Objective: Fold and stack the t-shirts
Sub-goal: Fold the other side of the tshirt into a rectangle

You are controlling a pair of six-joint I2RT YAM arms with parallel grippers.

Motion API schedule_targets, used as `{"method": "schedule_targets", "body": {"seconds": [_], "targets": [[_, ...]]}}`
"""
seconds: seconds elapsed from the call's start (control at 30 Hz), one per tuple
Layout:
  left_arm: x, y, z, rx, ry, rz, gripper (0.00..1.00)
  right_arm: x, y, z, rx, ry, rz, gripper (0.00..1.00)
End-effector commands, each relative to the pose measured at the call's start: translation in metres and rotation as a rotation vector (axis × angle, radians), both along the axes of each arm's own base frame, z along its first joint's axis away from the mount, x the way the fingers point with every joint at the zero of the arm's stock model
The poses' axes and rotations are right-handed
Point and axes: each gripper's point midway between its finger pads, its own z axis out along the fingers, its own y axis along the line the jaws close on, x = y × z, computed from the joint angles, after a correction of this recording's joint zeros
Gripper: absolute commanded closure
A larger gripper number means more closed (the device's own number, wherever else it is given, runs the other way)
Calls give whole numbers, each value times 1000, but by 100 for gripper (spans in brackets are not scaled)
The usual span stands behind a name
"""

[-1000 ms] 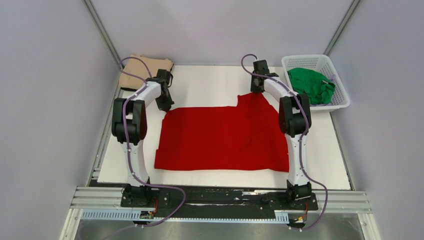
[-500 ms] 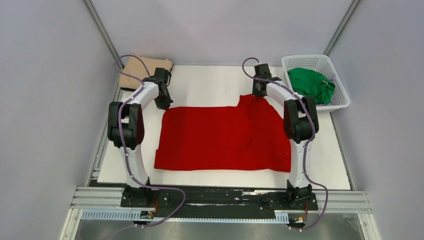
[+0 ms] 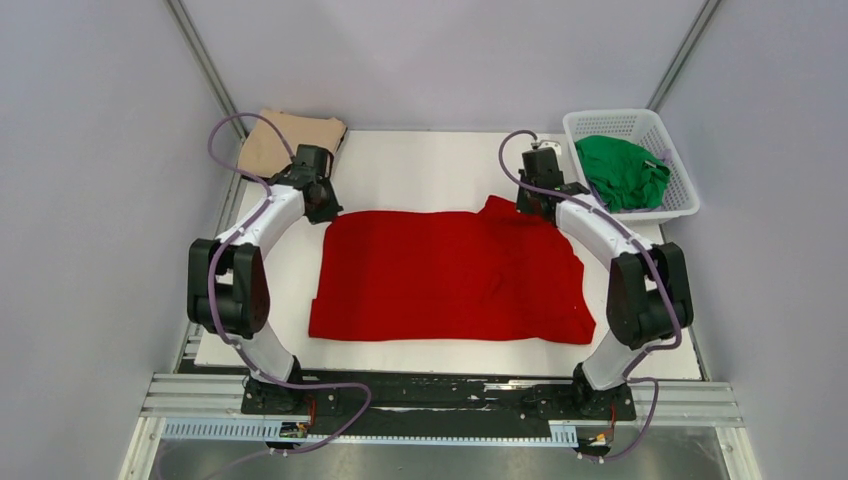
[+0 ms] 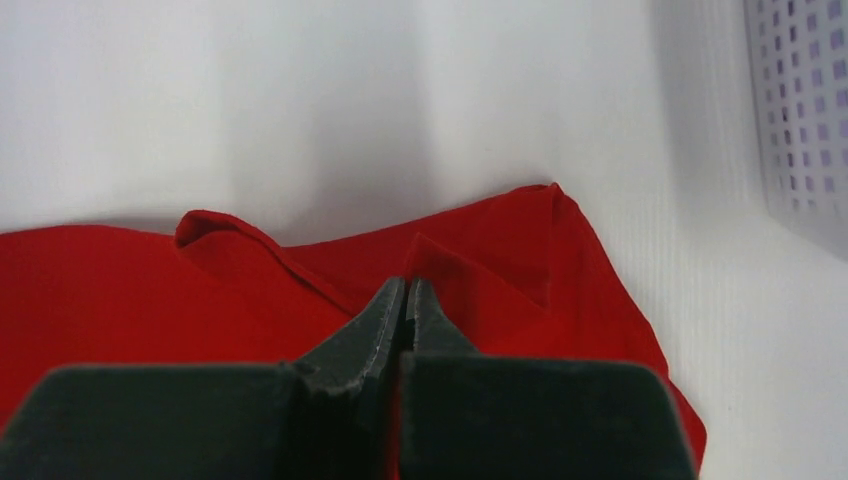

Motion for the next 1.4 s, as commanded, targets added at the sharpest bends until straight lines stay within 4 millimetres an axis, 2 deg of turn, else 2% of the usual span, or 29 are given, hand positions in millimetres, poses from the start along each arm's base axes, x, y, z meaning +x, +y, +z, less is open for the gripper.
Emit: {"method": "schedule_targets", "body": {"seconds": [0.0,0.03,0.07,0.2,0.23,0.27,0.43,0.47,0.5,0.53,0.77,0.87,0.9,1.07,1.2,1.27,1.37], "targets": [[-5,-8,19,-23,-91,-48,100,-23,-11,26,21,-48,-63,100],[-6,-9,26,-28,-116,-51,100,-30,-12,29,25,-47,-65,100],[-11,-8,22,-27,-108,-53,100,-36,-13,30,28,-42,-64,100],[-25,-8,34,-38,-160,-65,100,-63,-19,30,27,-12,-71,100],[-30,-8,29,-40,-153,-67,100,-70,-20,31,29,-7,-75,100],[-32,-10,35,-49,-176,-72,100,-76,-21,32,32,1,-78,100],[-49,-10,36,-71,-198,-77,100,-108,-29,38,40,33,-98,100],[-51,-10,42,-77,-221,-79,100,-114,-31,39,39,40,-101,100],[-56,-10,38,-78,-214,-79,100,-119,-32,39,39,47,-103,100],[-58,-10,44,-86,-237,-80,100,-124,-33,39,39,55,-105,100],[-89,-7,33,-116,-242,-59,100,-158,-35,33,54,132,-110,100],[-105,-1,21,-107,-224,-29,100,-170,-33,29,70,164,-107,100],[-107,0,22,-111,-236,-19,100,-174,-31,27,81,177,-100,100],[-119,4,4,-113,-201,21,100,-194,-16,11,152,271,-89,99],[-125,5,-7,-119,-173,45,93,-222,-9,-5,198,410,-119,94],[-132,8,-11,-122,-158,72,89,-246,-7,-14,216,518,-147,88],[-153,12,-11,-128,-131,113,75,-279,2,-20,285,622,-155,77]]}}
